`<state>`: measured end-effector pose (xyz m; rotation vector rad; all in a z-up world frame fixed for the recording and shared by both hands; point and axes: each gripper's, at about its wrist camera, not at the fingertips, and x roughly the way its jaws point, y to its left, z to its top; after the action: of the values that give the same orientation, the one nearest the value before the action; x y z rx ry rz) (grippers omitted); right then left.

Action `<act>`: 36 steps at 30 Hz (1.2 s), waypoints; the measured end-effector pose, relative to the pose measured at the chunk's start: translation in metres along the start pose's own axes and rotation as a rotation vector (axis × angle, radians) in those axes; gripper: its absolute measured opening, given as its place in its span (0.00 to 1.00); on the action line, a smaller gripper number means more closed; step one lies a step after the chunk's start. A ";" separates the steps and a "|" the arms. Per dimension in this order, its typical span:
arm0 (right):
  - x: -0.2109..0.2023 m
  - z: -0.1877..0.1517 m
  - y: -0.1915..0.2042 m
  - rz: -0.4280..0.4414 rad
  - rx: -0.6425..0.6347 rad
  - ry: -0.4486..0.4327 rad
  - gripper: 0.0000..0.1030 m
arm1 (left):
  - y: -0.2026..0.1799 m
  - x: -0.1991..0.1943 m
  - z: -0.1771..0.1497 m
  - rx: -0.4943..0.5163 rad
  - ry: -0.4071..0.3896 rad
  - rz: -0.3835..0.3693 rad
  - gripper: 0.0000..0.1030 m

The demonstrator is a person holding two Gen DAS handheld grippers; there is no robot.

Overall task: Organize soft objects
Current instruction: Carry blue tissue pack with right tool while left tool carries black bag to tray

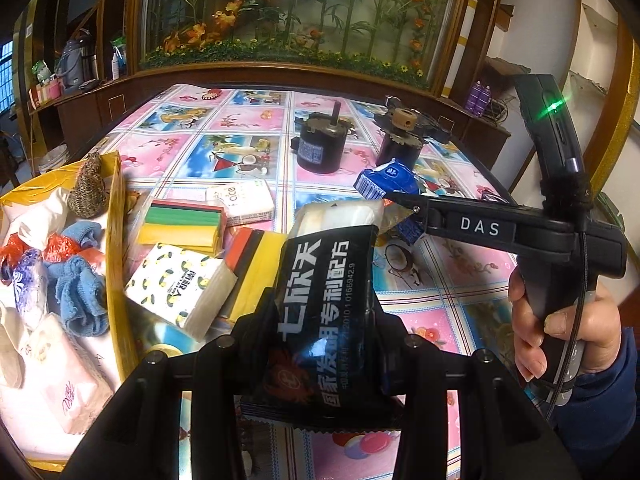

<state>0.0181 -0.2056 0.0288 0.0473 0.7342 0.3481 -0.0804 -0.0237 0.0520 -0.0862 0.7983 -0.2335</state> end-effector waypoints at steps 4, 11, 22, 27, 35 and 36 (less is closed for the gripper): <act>0.000 0.000 0.003 0.007 -0.012 -0.002 0.58 | 0.002 -0.003 0.002 -0.003 -0.010 0.006 0.39; -0.002 -0.003 0.015 0.028 -0.043 -0.008 0.58 | 0.011 -0.010 0.004 -0.021 -0.024 0.020 0.39; -0.006 -0.011 0.046 0.092 -0.124 -0.024 0.58 | 0.040 -0.028 0.006 -0.073 -0.057 0.051 0.39; -0.011 -0.010 0.055 0.114 -0.123 -0.039 0.59 | 0.057 -0.040 0.007 -0.107 -0.079 0.064 0.39; -0.018 -0.015 0.097 0.208 -0.145 -0.044 0.59 | 0.089 -0.067 0.009 -0.159 -0.135 0.102 0.39; -0.017 -0.016 0.106 0.225 -0.155 -0.041 0.59 | 0.095 -0.071 0.009 -0.171 -0.142 0.110 0.39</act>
<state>-0.0359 -0.1126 0.0453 -0.0099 0.6609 0.6160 -0.1052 0.0855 0.0925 -0.2173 0.6783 -0.0541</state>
